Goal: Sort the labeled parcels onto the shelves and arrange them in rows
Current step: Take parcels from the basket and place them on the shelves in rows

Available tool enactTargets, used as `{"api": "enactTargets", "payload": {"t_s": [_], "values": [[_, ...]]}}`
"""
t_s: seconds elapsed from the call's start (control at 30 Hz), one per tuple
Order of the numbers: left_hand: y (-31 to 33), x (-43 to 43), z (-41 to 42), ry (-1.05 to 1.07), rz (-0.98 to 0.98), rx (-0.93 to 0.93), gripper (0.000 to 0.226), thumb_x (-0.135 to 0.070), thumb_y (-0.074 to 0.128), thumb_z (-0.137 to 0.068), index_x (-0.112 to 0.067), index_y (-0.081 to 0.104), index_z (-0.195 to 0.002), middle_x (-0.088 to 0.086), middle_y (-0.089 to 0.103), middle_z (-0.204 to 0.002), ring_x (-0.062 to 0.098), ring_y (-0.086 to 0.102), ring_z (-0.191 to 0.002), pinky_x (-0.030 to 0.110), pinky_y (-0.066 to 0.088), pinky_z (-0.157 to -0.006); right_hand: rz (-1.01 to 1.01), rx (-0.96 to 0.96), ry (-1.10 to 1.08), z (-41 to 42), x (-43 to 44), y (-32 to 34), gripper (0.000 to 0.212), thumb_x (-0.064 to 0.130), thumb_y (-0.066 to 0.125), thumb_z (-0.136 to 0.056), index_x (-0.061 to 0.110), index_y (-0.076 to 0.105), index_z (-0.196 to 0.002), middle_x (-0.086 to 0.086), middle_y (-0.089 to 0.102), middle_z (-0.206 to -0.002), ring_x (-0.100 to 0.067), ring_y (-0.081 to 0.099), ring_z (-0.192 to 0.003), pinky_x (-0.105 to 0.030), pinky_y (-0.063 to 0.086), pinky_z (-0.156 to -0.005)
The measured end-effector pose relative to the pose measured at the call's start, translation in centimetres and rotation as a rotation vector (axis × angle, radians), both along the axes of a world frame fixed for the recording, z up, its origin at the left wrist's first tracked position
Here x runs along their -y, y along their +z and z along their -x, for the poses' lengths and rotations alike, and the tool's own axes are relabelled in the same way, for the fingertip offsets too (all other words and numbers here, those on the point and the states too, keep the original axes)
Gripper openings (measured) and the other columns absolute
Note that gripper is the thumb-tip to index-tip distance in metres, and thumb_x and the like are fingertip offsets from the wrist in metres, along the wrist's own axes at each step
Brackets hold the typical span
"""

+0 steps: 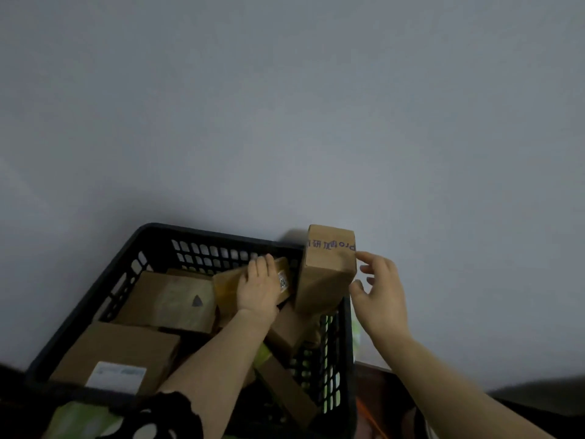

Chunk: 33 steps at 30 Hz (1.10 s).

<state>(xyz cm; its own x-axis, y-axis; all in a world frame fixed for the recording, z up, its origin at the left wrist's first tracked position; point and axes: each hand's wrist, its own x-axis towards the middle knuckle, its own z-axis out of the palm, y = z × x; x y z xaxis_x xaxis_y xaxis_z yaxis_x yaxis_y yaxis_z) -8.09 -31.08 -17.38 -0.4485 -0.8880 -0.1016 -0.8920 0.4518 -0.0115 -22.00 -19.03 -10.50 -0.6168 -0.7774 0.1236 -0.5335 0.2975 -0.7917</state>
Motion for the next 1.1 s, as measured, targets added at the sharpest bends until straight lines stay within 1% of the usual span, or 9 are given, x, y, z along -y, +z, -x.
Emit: {"api": "enactTargets", "payload": {"t_s": [0.13, 0.3, 0.4, 0.47, 0.6, 0.8, 0.93, 1.03, 1.1], "values": [[3.8, -0.3, -2.0, 0.245, -0.12, -0.312, 0.117, -0.037, 0.079, -0.069, -0.005, 0.0, -0.149, 0.014, 0.013, -0.151, 0.031, 0.013, -0.141, 0.038, 0.027, -0.112, 0.054, -0.041, 0.104, 0.6, 0.2, 0.7, 0.044, 0.0, 0.055, -0.087, 0.02, 0.054, -0.125, 0.005, 0.046, -0.126, -0.011, 0.05, -0.112, -0.019, 0.039, -0.09], [12.3, -3.1, -6.7, 0.688, -0.182, -0.826, 0.115, -0.04, 0.081, -0.064, -0.007, 0.011, -0.15, 0.016, 0.018, -0.149, 0.033, 0.021, -0.139, 0.041, 0.026, -0.114, 0.128, 0.114, 0.226, -0.7, 0.9, 4.0, 0.037, -0.003, 0.055, -0.083, 0.01, 0.059, -0.117, -0.008, 0.057, -0.116, -0.023, 0.057, -0.101, -0.037, 0.047, -0.092], [16.8, -6.0, -10.2, 0.799, -0.333, -1.325, 0.07, -0.03, 0.076, -0.063, -0.006, 0.051, -0.124, 0.014, 0.063, -0.116, 0.024, 0.062, -0.103, 0.038, 0.055, -0.086, 0.121, 0.414, 0.323, -2.9, 0.9, 6.7, 0.037, 0.001, 0.059, -0.085, 0.01, 0.057, -0.121, -0.004, 0.06, -0.109, -0.015, 0.056, -0.093, -0.021, 0.044, -0.084], [19.4, -8.8, -12.0, 0.762, -0.481, -1.591, 0.037, -0.014, 0.068, -0.072, -0.003, 0.062, -0.108, 0.007, 0.072, -0.085, 0.016, 0.068, -0.076, 0.031, 0.058, -0.071, 0.032, 0.625, 0.451, -4.6, 0.4, 8.6, 0.047, 0.014, 0.066, -0.086, 0.013, 0.049, -0.129, -0.001, 0.056, -0.112, -0.016, 0.056, -0.1, -0.03, 0.047, -0.089], [23.2, -13.9, -15.5, 0.693, -0.543, -1.76, 0.027, -0.009, 0.058, -0.077, -0.006, 0.063, -0.103, 0.007, 0.073, -0.086, 0.019, 0.063, -0.09, 0.034, 0.053, -0.086, -0.09, 0.941, 0.689, -7.9, 0.1, 11.6, 0.076, 0.035, 0.073, -0.08, 0.013, 0.034, -0.142, -0.007, 0.059, -0.123, -0.021, 0.059, -0.107, -0.036, 0.05, -0.089], [26.3, -19.7, -20.3, 0.635, -0.518, -1.941, 0.04, -0.007, 0.064, -0.065, -0.003, 0.059, -0.105, 0.014, 0.071, -0.089, 0.022, 0.067, -0.082, 0.034, 0.057, -0.08, -0.09, 1.083, 1.043, -12.8, -2.0, 15.4, 0.056, 0.015, 0.073, -0.074, 0.021, 0.054, -0.127, -0.004, 0.069, -0.112, -0.023, 0.065, -0.104, -0.042, 0.054, -0.085], [28.3, -22.8, -23.9, 0.652, -0.42, -1.674, 0.067, -0.024, 0.077, -0.038, -0.007, 0.064, -0.102, 0.009, 0.068, -0.104, 0.02, 0.056, -0.1, 0.036, 0.029, -0.107, -0.014, 1.039, 1.099, -15.3, -3.0, 18.3, 0.06, 0.002, 0.072, -0.074, 0.026, 0.053, -0.125, -0.008, 0.071, -0.107, -0.03, 0.065, -0.104, -0.05, 0.051, -0.094], [30.8, -24.1, -26.2, 0.678, -0.3, -1.506, 0.114, -0.036, 0.083, -0.031, -0.017, 0.044, -0.137, 0.004, 0.045, -0.142, 0.019, 0.032, -0.136, 0.041, 0.005, -0.118, -0.027, 0.821, 1.205, -16.6, -3.7, 21.3, 0.063, 0.005, 0.075, -0.066, 0.027, 0.057, -0.123, -0.006, 0.067, -0.112, -0.027, 0.062, -0.107, -0.047, 0.051, -0.094], [32.5, -25.0, -26.6, 0.628, -0.328, -1.412, 0.121, -0.033, 0.083, -0.038, -0.017, 0.032, -0.146, 0.006, 0.036, -0.151, 0.022, 0.023, -0.144, 0.042, 0.004, -0.119, -0.061, 0.72, 1.3, -17.5, -4.4, 23.1, 0.07, 0.011, 0.075, -0.056, 0.027, 0.057, -0.122, -0.004, 0.064, -0.117, -0.023, 0.061, -0.106, -0.037, 0.054, -0.084]]}}
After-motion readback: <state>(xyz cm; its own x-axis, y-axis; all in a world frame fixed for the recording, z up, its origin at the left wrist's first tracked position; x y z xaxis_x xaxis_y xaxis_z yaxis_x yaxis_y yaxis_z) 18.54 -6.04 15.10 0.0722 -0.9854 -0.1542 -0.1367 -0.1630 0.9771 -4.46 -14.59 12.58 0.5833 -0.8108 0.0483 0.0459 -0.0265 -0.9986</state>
